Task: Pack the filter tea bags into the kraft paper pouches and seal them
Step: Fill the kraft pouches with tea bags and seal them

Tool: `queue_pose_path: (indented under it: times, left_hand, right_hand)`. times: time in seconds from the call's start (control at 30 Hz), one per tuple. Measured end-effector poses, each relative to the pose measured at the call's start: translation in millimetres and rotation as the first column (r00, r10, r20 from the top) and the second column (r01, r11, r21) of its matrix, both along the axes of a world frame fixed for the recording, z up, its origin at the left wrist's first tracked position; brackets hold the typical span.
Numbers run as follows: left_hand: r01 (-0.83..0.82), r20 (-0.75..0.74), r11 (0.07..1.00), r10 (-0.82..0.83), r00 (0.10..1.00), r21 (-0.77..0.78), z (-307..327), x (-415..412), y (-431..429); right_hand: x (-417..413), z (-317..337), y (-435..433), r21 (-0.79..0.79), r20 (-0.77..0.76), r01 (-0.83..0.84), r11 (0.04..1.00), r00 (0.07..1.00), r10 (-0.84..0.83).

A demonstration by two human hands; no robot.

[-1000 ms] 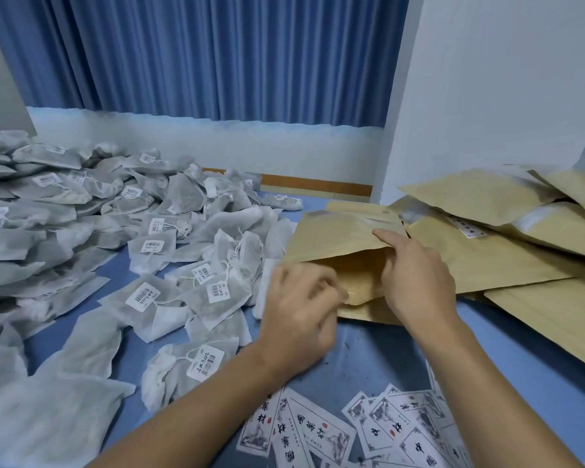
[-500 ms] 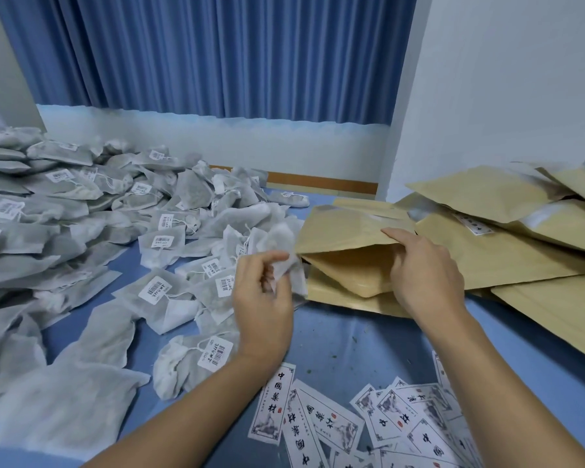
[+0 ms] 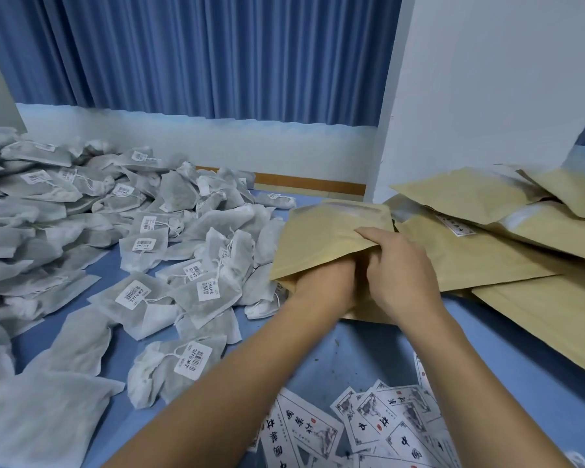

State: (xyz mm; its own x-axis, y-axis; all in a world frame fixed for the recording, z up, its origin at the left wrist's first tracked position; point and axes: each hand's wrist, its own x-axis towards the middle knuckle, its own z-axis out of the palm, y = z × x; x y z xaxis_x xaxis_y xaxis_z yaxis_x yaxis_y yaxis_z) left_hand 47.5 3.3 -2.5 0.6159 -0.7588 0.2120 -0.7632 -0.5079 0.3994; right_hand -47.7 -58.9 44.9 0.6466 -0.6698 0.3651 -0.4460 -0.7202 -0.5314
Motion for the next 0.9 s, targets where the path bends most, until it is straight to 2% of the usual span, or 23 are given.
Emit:
queue_pose_path:
  times: [0.03,0.07,0.13,0.17,0.23,0.3,0.4,0.5,0.53,0.57,0.6,0.67,0.7,0.73,0.77,0.83,0.9]
  left_hand:
    - [0.037,-0.129,0.999,-0.038,0.991,-0.013,5,11,-11]
    - [0.046,-0.197,0.999,-0.05,0.979,-0.024,10,22,-20]
    - [-0.025,-0.184,1.0,0.026,0.983,0.009,16,42,-39]
    - [-0.035,-0.149,0.999,0.04,0.988,0.035,15,46,-47]
    - [0.039,-0.06,0.996,-0.034,0.998,0.085,11,38,-53]
    - [0.048,0.106,0.997,-0.054,0.993,0.056,4,19,-46]
    - [-0.013,0.215,1.0,0.013,0.976,-0.002,-8,-18,-9]
    - [0.194,0.438,0.978,-0.142,0.888,-0.077,-29,-36,38]
    - [0.274,0.475,0.946,-0.165,0.865,-0.171,-31,-35,52]
    - [0.322,0.519,0.888,-0.116,0.847,-0.327,-33,-31,62]
    - [0.3,0.518,0.818,-0.003,0.856,-0.491,-31,-26,69]
    - [0.085,0.322,0.695,0.218,0.921,-0.714,-25,-16,79]
    - [-0.038,0.2,0.663,0.28,0.939,-0.748,-23,-8,81]
    - [-0.154,0.116,0.689,0.329,0.937,-0.708,-25,1,82]
    - [-0.265,0.083,0.757,0.388,0.918,-0.598,-29,10,84]
    - [-0.436,0.117,0.831,0.499,0.859,-0.344,-41,25,86]
    - [-0.476,0.195,0.861,0.505,0.841,-0.18,-49,28,83]
  right_hand:
    - [0,0,0,-0.007,0.013,-0.008,1.0,1.0,0.009]
    - [0,0,-1,-0.009,0.02,-0.015,1.0,1.0,0.015]
    - [0,-2,-2,-0.007,-0.001,-0.007,1.0,1.0,0.007]
    - [0,-3,-4,-0.013,-0.019,0.008,1.0,1.0,-0.009]
    - [1,-4,-8,-0.036,-0.023,0.043,0.998,0.999,-0.044]
    - [1,-6,-13,-0.043,-0.008,0.074,0.996,0.997,-0.074]
    - [2,-9,-16,-0.039,-0.021,0.082,0.996,0.996,-0.083]
    - [1,-15,-13,-0.052,-0.038,0.08,0.995,0.996,-0.082]
    - [1,-15,-12,-0.056,-0.044,0.088,0.995,0.995,-0.09]
    - [1,-15,-11,-0.062,-0.049,0.098,0.993,0.994,-0.101]
    - [2,-15,-11,-0.069,-0.052,0.107,0.992,0.992,-0.111]
    - [1,-14,-10,-0.071,-0.054,0.116,0.991,0.991,-0.12]
    - [1,-14,-10,-0.066,-0.054,0.118,0.991,0.991,-0.122]
    - [0,-14,-9,-0.06,-0.056,0.119,0.991,0.991,-0.123]
    - [0,-14,-9,-0.054,-0.059,0.12,0.991,0.991,-0.124]
    - [0,-13,-9,-0.05,-0.061,0.125,0.991,0.99,-0.128]
    - [0,-13,-8,-0.044,-0.055,0.131,0.99,0.989,-0.134]
